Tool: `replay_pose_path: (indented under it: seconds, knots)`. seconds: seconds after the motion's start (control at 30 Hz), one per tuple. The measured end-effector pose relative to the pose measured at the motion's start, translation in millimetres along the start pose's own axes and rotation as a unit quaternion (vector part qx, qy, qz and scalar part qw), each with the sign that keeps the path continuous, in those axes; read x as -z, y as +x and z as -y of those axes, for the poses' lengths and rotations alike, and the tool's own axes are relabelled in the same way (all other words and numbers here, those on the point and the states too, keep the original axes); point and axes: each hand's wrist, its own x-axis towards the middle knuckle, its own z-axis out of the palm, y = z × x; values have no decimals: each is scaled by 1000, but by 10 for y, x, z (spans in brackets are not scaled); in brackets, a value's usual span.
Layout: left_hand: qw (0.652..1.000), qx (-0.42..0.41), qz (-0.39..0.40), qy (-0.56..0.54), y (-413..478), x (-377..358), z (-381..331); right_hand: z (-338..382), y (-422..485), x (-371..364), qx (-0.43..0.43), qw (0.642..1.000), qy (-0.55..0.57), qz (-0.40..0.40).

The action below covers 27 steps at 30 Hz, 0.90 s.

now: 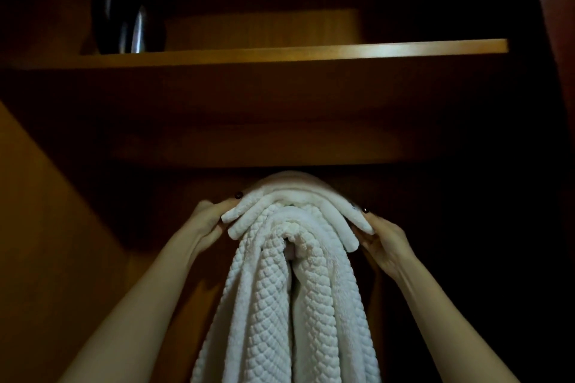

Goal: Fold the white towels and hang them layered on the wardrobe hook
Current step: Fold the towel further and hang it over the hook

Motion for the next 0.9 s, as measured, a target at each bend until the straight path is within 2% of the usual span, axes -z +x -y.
replay_pose_path:
  seconds: [0.13, 0.2, 0.23, 0.27, 0.33, 0.37, 0.4, 0.43, 0.47, 0.53, 0.6, 0.73, 0.9]
  knots:
    - [1000, 11, 2, 21, -84, -50, -74, 94, -24, 1, -18, 997, -70, 2]
    - [994, -5, -14, 107, -132, -51, -135, 125, -71, -2, 7, 988, -152, -3]
    - [982, -31, -25, 185, -176, -57, -184, 163, -90, -9, 27, 975, -218, -8]
    - [959, -69, -43, 271, -209, -76, -231, 224, -111, -44, 52, 954, -293, -19]
    - [875, -159, -105, 445, -260, -151, -320, 385, -121, -120, 130, 887, -439, -65]
    - [832, -208, -126, 499, -277, -212, -368, 466, -123, -181, 183, 864, -464, -78]
    - [807, -261, -122, 516, -270, -282, -415, 527, -132, -262, 239, 851, -462, -71]
    - [801, -309, -83, 506, -242, -353, -456, 560, -142, -367, 282, 843, -456, -41]
    - [807, -343, -21, 480, -228, -443, -494, 576, -163, -485, 303, 840, -450, 9]
    - [819, -344, 99, 448, -201, -610, -502, 532, -157, -686, 276, 831, -465, 131]
    - [814, -319, 144, 463, -158, -703, -427, 437, -62, -752, 266, 797, -509, 186]
    - [860, -289, 121, 402, -48, -739, -298, 291, 117, -725, 271, 791, -516, 184]
    - [899, -235, 32, 368, 25, -861, -265, 198, 280, -715, 231, 810, -523, 131]
